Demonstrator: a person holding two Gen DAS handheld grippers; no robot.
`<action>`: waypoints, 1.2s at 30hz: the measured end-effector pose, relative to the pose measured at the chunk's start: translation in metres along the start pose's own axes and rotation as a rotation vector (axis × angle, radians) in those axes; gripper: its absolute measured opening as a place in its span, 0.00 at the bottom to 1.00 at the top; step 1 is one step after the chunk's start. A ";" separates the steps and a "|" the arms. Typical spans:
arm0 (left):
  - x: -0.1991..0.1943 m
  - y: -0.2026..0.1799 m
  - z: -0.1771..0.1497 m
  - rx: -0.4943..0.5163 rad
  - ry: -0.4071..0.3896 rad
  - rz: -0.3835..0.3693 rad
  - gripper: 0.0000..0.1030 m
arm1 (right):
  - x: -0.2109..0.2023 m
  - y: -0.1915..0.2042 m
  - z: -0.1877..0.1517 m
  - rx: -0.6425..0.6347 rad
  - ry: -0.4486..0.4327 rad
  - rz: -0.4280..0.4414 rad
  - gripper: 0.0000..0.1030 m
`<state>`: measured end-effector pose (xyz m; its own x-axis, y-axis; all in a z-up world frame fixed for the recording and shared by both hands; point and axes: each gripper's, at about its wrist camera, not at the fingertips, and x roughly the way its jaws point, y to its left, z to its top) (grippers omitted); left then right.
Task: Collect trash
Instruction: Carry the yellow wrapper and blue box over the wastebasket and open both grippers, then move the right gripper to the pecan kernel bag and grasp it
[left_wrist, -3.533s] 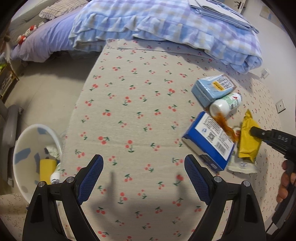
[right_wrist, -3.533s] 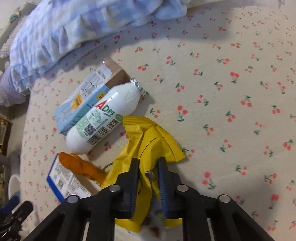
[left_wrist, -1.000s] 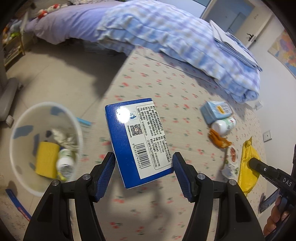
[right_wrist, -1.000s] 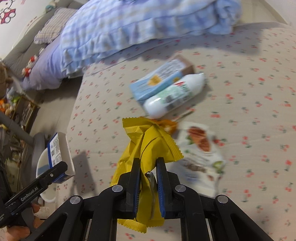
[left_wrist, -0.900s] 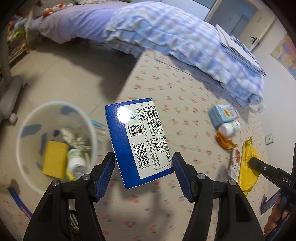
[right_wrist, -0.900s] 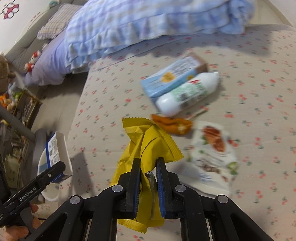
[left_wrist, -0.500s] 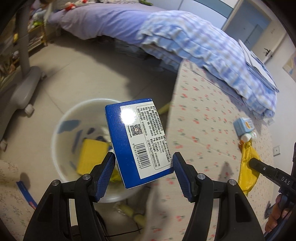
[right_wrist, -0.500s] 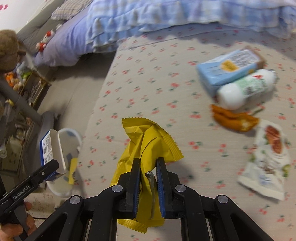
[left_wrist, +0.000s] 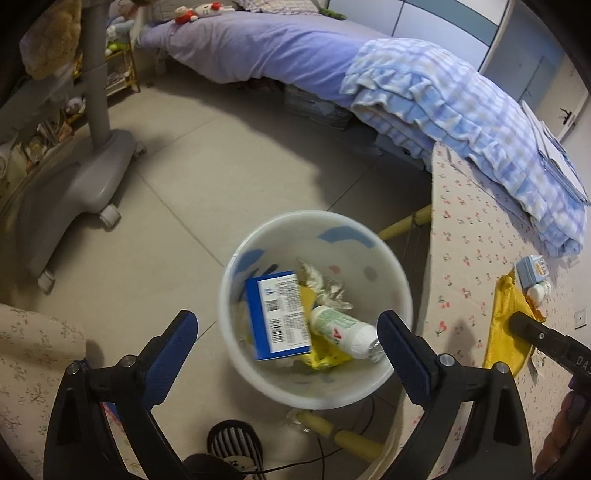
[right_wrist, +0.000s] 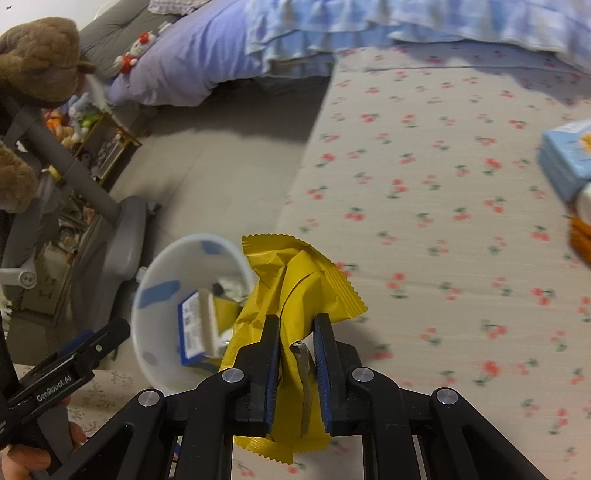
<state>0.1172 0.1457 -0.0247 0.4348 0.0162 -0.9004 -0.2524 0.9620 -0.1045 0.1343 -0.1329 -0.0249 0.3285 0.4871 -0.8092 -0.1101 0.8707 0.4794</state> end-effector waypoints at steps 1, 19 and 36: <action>-0.001 0.004 0.000 -0.006 0.003 0.005 0.96 | 0.003 0.004 0.000 -0.003 0.001 0.004 0.16; -0.007 0.043 0.010 -0.123 -0.007 0.000 0.96 | 0.060 0.065 0.003 -0.068 -0.032 0.081 0.70; -0.013 0.010 0.001 -0.032 -0.021 -0.043 0.96 | -0.004 -0.019 0.003 0.021 -0.103 -0.088 0.87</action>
<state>0.1099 0.1554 -0.0132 0.4639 -0.0186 -0.8857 -0.2608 0.9526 -0.1566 0.1376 -0.1518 -0.0297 0.4303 0.3983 -0.8101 -0.0574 0.9077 0.4157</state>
